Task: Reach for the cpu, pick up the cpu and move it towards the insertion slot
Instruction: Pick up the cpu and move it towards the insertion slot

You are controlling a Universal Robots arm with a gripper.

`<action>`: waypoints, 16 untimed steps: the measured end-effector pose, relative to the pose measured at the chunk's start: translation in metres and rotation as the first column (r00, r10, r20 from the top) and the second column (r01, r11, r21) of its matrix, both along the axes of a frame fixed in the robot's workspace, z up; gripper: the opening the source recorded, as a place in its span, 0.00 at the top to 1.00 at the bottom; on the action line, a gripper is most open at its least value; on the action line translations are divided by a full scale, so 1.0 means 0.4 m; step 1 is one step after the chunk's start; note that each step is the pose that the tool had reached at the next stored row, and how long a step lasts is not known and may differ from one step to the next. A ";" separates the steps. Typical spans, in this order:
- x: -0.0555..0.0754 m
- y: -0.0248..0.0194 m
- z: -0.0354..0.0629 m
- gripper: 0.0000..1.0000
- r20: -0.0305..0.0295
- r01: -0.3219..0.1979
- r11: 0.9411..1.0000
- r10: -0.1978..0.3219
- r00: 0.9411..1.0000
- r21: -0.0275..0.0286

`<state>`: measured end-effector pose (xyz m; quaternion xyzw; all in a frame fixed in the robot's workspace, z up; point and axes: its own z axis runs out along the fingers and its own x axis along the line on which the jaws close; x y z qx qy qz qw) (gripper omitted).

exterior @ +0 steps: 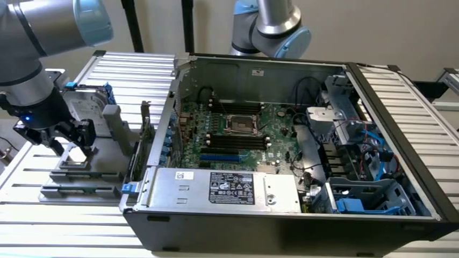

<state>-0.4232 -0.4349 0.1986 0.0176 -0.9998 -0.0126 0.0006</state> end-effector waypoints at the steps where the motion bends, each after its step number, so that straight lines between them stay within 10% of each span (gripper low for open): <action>1: 0.000 0.000 -0.001 0.35 0.000 0.000 1.000 0.000 1.000 -0.001; 16: 0.003 0.000 -0.017 0.35 0.000 0.000 1.000 0.000 1.000 -0.004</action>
